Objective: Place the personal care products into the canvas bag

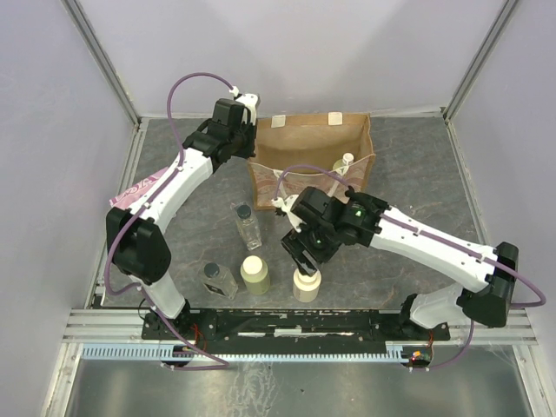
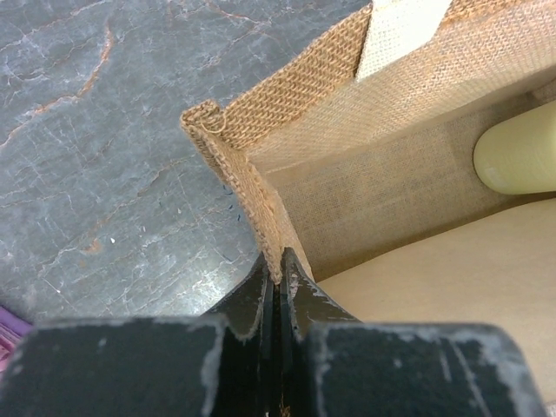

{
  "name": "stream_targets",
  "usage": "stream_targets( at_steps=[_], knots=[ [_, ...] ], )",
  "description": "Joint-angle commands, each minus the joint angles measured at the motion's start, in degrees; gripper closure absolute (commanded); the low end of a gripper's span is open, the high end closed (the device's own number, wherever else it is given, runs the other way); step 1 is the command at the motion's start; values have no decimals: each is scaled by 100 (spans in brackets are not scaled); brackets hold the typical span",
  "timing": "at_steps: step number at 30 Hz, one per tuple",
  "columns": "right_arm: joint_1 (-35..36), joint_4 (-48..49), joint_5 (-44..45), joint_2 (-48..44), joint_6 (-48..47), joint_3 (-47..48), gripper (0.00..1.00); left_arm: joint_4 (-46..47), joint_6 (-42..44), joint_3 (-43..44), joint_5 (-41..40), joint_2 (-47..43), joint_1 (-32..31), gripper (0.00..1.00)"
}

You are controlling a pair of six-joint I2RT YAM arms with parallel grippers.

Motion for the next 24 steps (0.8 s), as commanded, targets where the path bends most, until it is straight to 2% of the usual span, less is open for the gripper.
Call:
stream_targets(
  at_steps=[1,9,24],
  knots=[
    [117,514,-215,198,199,-167,19,1,427,208,57,151,30,97],
    [362,1035,-311,531,447,-714,17,-11,470,75,68,28,30,97],
    [510,1169,133,748,632,-1256,14,-9,476,-110,9,-132,30,97]
  ],
)
